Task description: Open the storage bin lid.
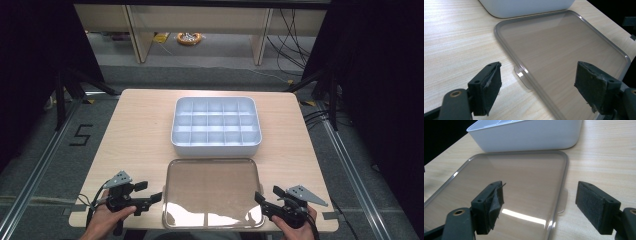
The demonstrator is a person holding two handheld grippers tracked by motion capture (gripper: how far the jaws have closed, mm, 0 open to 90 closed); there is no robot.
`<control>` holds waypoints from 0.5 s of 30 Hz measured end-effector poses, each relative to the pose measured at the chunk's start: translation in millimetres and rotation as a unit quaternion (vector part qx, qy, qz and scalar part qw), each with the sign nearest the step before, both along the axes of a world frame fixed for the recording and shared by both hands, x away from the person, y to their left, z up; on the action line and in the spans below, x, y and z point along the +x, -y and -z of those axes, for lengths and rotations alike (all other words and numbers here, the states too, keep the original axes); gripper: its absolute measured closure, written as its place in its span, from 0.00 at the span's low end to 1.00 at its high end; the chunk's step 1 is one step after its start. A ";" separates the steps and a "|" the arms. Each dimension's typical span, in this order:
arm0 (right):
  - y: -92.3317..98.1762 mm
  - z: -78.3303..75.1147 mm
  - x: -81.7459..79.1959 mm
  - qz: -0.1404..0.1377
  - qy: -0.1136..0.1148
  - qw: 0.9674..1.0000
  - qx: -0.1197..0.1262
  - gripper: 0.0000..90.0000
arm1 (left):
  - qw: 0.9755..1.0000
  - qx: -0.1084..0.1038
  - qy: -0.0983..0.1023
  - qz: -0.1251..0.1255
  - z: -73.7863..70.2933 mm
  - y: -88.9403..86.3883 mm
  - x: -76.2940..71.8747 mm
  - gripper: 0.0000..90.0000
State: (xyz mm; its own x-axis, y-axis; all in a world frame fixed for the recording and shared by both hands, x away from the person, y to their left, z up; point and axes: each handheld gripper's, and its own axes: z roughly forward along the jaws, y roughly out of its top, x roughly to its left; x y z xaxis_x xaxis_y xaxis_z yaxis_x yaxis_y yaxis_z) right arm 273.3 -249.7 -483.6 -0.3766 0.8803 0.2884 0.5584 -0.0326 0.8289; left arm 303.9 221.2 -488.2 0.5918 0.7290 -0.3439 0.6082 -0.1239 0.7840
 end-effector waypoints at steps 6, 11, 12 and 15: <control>0.2 0.0 -6.0 0.000 -0.001 1.000 -0.001 0.26 | 1.000 0.000 -0.001 0.001 -0.5 -2.8 -4.7 0.23; 2.1 0.8 -11.0 -0.002 0.007 1.000 -0.008 0.26 | 1.000 -0.010 0.001 -0.004 0.3 -3.6 -9.5 0.21; 2.2 0.7 -11.5 -0.002 0.008 1.000 -0.005 0.26 | 1.000 -0.006 0.003 -0.005 0.2 -4.0 -10.6 0.21; 3.6 -1.5 -14.6 -0.002 0.004 1.000 -0.015 0.26 | 1.000 -0.010 0.003 -0.003 0.0 -4.1 -12.4 0.19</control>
State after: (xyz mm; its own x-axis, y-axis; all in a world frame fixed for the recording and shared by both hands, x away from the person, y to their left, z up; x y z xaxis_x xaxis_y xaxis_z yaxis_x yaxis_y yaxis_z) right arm 258.7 -253.3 -482.1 -0.3823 0.8868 0.2595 0.5517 -0.0061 0.8340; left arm 291.4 225.3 -488.2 0.5891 0.7261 -0.3548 0.6042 -0.1042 0.7900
